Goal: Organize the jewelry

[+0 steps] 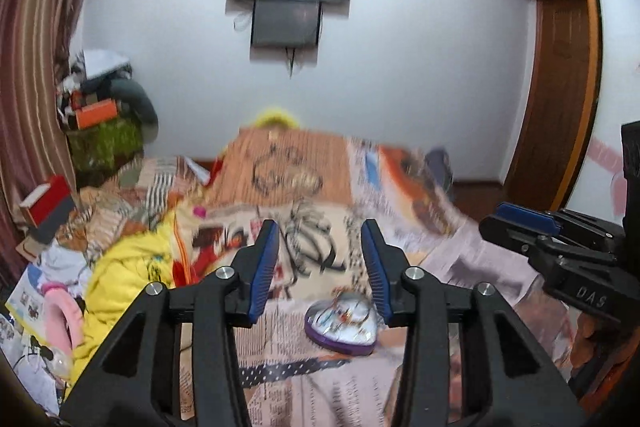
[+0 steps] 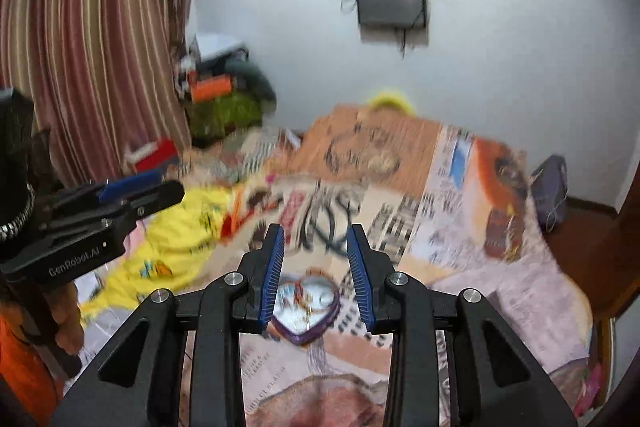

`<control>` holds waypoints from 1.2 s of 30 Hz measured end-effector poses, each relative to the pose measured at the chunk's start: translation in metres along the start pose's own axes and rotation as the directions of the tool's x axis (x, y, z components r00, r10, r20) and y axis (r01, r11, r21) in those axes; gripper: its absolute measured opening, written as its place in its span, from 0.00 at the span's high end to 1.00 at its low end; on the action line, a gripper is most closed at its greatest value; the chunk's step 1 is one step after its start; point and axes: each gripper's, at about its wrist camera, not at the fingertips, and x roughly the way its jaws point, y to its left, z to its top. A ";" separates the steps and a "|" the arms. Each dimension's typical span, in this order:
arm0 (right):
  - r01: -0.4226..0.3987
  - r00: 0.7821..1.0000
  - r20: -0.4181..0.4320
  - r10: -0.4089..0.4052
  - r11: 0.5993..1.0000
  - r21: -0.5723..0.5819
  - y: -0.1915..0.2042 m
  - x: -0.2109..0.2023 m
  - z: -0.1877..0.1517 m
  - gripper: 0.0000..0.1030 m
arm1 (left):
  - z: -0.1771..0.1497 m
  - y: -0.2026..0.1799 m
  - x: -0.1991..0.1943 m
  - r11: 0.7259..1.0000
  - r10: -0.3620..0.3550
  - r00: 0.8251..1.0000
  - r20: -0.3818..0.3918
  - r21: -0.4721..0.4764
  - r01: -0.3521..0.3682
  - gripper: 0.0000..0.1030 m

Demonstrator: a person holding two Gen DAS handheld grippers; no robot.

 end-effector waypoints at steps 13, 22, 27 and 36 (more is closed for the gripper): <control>0.116 0.947 0.296 -0.122 0.993 0.037 0.026 -0.085 0.010 0.06 | 0.002 -0.031 -0.087 0.996 0.081 0.969 0.234 0.017 -0.087 0.09; 0.159 0.942 0.291 -0.165 0.986 0.045 0.031 -0.086 0.003 0.00 | -0.006 -0.026 -0.093 0.993 0.115 0.967 0.227 -0.031 -0.111 0.02; 0.164 0.945 0.283 -0.165 0.986 0.025 0.033 -0.090 0.000 0.00 | -0.011 -0.025 -0.093 0.993 0.119 0.969 0.215 -0.039 -0.114 0.02; 0.163 0.947 0.277 -0.163 0.986 0.024 0.033 -0.092 -0.006 0.00 | -0.014 -0.025 -0.092 0.993 0.119 0.971 0.207 -0.038 -0.114 0.02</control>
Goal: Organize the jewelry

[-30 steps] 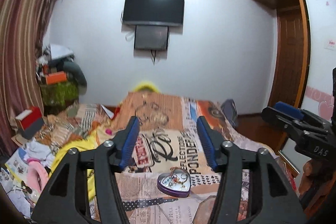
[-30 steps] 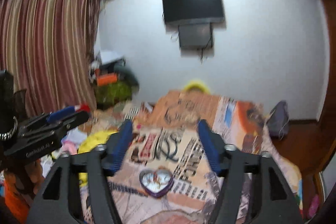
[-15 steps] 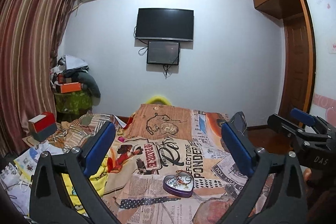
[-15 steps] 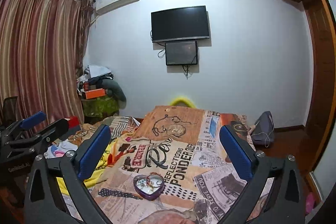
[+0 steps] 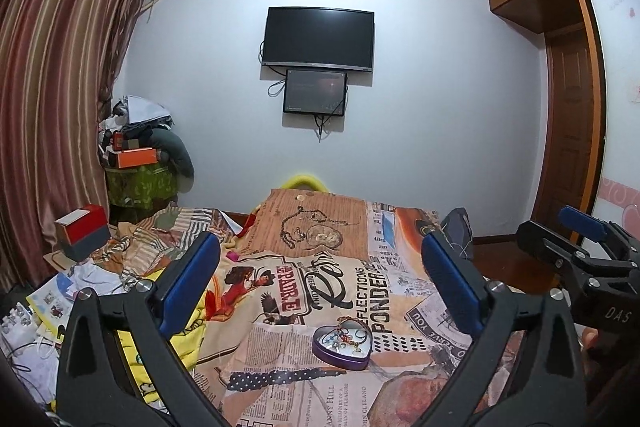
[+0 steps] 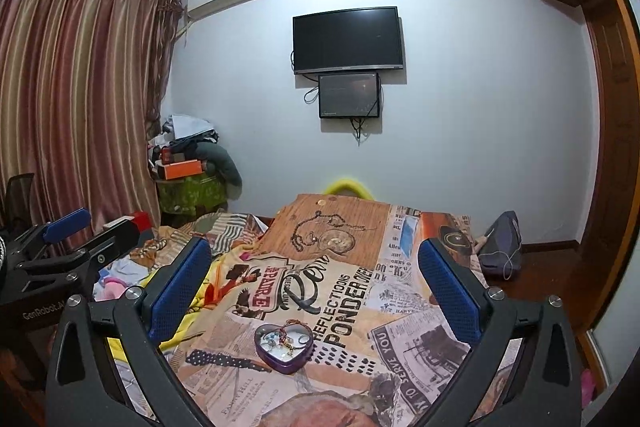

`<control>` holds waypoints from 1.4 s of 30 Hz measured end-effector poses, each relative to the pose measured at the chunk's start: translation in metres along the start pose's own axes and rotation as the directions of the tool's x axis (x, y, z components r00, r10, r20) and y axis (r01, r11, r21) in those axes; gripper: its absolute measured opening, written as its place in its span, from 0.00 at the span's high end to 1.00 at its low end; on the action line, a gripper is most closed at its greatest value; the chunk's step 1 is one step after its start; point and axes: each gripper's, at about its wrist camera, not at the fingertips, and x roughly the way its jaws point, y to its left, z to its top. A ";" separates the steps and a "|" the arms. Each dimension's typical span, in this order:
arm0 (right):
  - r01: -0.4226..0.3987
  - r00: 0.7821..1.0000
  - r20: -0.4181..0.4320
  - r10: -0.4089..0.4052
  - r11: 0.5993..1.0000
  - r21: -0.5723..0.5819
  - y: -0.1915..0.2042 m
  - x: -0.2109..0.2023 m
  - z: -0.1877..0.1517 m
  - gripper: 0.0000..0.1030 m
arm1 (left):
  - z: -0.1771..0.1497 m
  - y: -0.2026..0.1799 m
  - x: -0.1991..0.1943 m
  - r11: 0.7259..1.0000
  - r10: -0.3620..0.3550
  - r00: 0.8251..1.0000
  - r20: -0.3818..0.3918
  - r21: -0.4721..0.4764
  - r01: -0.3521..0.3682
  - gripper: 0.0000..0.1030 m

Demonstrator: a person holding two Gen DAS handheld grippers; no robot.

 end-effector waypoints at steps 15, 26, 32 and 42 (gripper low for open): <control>-0.002 1.000 -0.021 0.002 1.000 0.013 -0.005 0.001 -0.003 0.00 | -0.002 0.001 0.007 1.000 0.003 1.000 -0.021 0.008 -0.003 0.01; -0.006 0.999 -0.034 0.007 1.000 0.024 -0.009 0.002 -0.003 0.00 | -0.004 -0.003 0.011 1.000 -0.003 0.999 -0.037 0.018 0.003 0.01; -0.006 0.999 -0.039 0.007 1.000 0.027 -0.009 0.002 -0.002 0.00 | -0.005 -0.004 0.012 1.000 -0.004 0.999 -0.040 0.027 0.005 0.01; -0.005 0.999 -0.045 0.007 0.999 0.034 -0.012 0.003 -0.004 0.00 | -0.005 -0.002 0.015 1.000 -0.017 0.999 -0.050 0.012 0.017 0.01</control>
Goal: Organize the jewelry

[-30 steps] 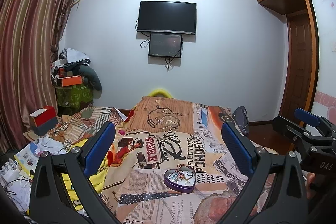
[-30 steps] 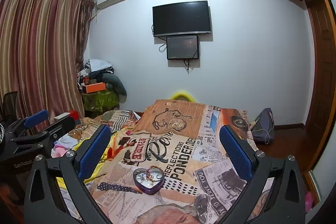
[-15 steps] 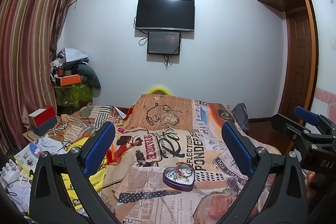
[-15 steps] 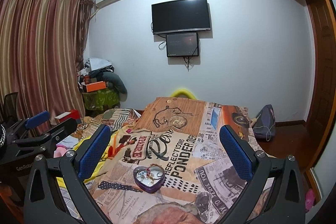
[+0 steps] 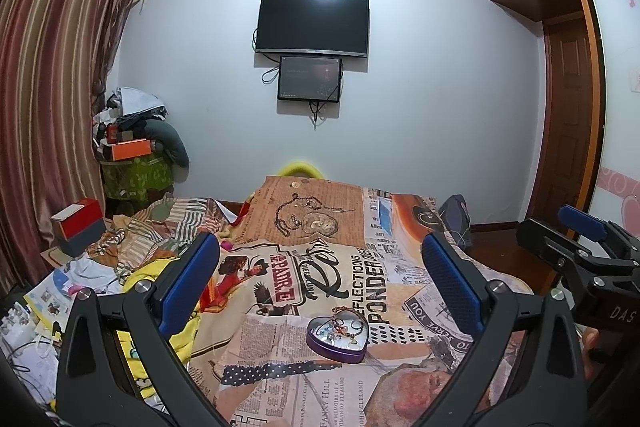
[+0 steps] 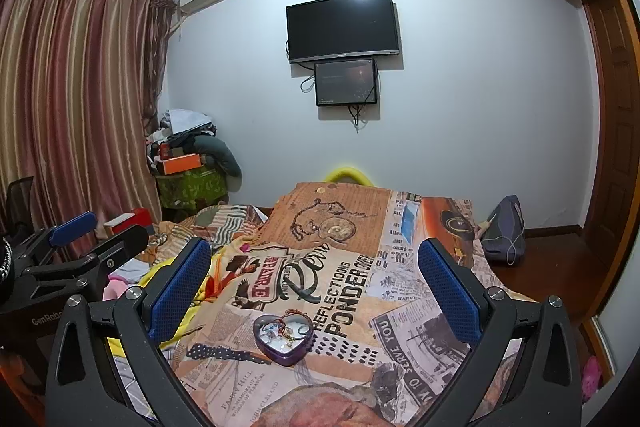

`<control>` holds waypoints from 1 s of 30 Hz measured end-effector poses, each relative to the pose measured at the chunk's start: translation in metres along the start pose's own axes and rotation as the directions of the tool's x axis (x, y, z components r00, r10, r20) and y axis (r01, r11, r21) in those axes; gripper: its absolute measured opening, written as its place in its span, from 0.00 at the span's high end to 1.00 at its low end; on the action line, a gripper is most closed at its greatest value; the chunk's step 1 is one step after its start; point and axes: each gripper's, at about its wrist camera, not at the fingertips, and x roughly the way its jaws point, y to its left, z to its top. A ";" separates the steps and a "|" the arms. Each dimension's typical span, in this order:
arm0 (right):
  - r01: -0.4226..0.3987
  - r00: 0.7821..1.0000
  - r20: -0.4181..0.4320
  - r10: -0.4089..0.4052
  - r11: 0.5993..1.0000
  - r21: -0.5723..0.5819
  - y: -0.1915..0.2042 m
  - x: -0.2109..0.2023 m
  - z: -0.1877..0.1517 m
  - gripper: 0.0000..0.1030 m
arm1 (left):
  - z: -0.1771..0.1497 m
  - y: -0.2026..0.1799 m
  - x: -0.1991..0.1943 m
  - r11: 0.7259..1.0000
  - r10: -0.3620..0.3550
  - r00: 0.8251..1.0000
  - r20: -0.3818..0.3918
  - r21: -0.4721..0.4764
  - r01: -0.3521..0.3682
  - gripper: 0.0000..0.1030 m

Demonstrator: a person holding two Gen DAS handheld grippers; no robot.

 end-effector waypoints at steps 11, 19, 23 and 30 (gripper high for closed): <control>0.000 1.000 -0.002 0.000 1.000 0.003 -0.001 0.001 0.000 0.00 | 0.000 0.001 0.002 1.000 -0.017 1.000 -0.008 0.002 0.017 0.01; 0.003 1.000 -0.007 -0.003 1.000 0.013 -0.003 0.002 -0.002 0.00 | 0.000 0.000 0.002 1.000 -0.024 1.000 -0.007 0.004 0.024 0.01; 0.003 1.000 -0.008 -0.003 1.000 0.011 -0.004 0.002 -0.002 0.00 | -0.001 -0.001 0.003 1.000 -0.027 1.000 -0.010 0.002 0.027 0.01; 0.000 1.000 -0.011 0.000 1.000 0.013 -0.004 0.003 -0.004 0.00 | -0.004 0.000 0.007 0.999 -0.033 0.999 -0.019 0.001 0.033 0.01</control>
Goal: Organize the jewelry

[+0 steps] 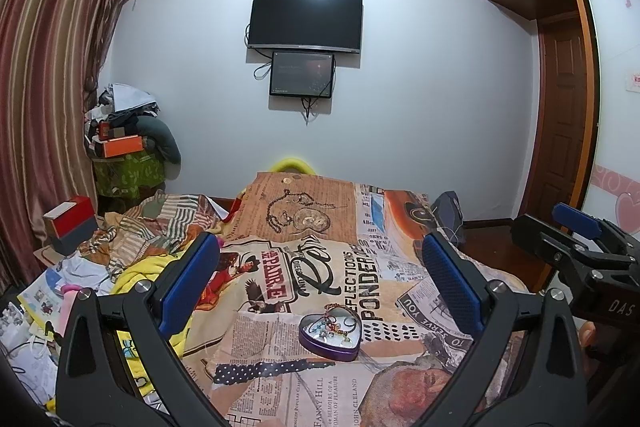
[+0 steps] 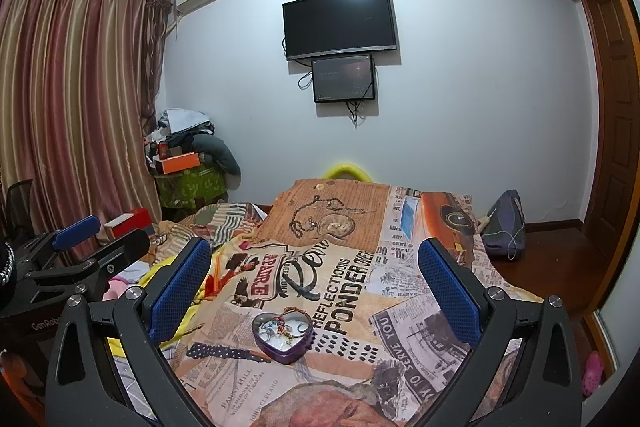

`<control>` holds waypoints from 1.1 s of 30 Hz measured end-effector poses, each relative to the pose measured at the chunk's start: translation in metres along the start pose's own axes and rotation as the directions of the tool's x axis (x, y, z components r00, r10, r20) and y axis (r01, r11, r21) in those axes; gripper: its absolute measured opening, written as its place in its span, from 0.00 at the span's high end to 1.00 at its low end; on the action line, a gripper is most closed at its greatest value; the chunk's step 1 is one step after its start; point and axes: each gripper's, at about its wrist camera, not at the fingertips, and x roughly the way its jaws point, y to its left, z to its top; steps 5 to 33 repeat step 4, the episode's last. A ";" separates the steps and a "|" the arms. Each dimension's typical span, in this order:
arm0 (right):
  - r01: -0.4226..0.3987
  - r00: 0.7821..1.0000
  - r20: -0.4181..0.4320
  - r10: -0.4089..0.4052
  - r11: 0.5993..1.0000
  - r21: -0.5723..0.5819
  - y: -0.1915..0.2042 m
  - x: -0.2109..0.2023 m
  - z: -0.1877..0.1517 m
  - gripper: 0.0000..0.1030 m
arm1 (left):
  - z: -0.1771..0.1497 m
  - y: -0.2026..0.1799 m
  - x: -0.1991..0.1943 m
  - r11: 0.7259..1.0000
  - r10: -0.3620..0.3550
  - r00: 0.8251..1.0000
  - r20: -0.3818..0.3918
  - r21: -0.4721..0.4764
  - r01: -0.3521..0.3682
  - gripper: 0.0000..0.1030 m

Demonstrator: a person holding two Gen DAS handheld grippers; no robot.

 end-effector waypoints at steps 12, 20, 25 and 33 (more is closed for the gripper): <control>-0.001 1.000 -0.006 0.001 1.000 -0.002 0.001 0.004 -0.002 0.00 | -0.002 0.003 0.005 1.000 -0.001 1.000 -0.014 -0.009 0.001 0.01; -0.001 1.000 -0.006 0.001 1.000 -0.002 0.001 0.004 -0.002 0.00 | -0.002 0.003 0.005 1.000 -0.001 1.000 -0.014 -0.009 0.001 0.01; -0.001 1.000 -0.006 0.001 1.000 -0.002 0.001 0.004 -0.002 0.00 | -0.002 0.003 0.005 1.000 -0.001 1.000 -0.014 -0.009 0.001 0.01; -0.001 1.000 -0.006 0.001 1.000 -0.002 0.001 0.004 -0.002 0.00 | -0.002 0.003 0.005 1.000 -0.001 1.000 -0.014 -0.009 0.001 0.01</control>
